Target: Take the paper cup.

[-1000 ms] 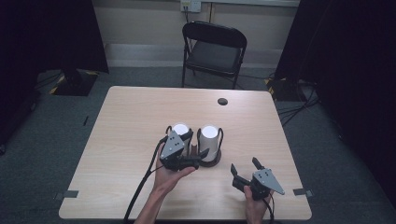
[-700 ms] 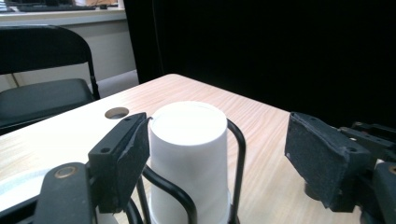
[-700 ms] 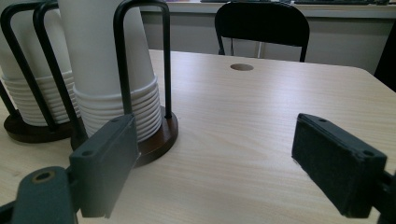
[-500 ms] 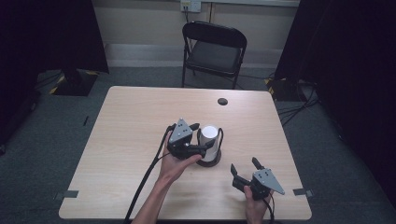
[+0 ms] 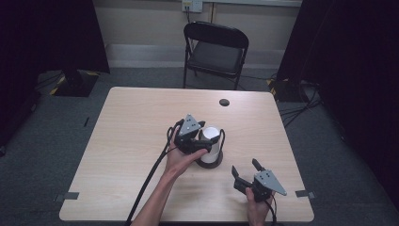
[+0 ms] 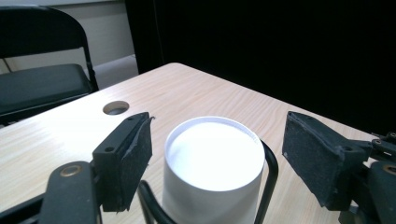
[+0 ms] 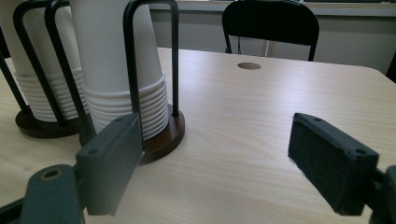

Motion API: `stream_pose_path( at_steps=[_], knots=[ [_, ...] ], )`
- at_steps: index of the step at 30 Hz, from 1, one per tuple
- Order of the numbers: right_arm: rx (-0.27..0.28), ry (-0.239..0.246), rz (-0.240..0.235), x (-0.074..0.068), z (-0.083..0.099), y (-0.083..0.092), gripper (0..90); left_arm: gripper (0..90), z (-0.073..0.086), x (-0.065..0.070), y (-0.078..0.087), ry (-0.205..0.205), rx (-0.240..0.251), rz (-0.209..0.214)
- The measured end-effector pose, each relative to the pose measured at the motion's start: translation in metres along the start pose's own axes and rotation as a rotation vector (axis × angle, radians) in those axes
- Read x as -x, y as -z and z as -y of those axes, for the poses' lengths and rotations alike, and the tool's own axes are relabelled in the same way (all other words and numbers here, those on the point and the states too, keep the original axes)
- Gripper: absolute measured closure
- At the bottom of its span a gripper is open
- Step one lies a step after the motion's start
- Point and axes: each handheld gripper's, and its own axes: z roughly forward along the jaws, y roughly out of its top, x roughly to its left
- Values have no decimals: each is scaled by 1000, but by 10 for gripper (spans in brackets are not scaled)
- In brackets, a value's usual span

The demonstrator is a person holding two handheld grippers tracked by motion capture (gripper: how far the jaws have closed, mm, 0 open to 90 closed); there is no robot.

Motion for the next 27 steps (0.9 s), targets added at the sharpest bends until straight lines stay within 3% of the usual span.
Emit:
stream_pose_path(
  at_steps=[3, 16, 27],
  knots=[
    [1, 0, -1, 0, 0, 0, 167, 241, 0, 1, -3, -10, -8, 7],
    [7, -1, -7, 0, 0, 0, 167, 304, 2, 3, -17, -60, -73, -42],
    [6, -2, -7, 1, 0, 1, 167, 351, 0, 3, -16, -49, -69, -46]
  ],
)
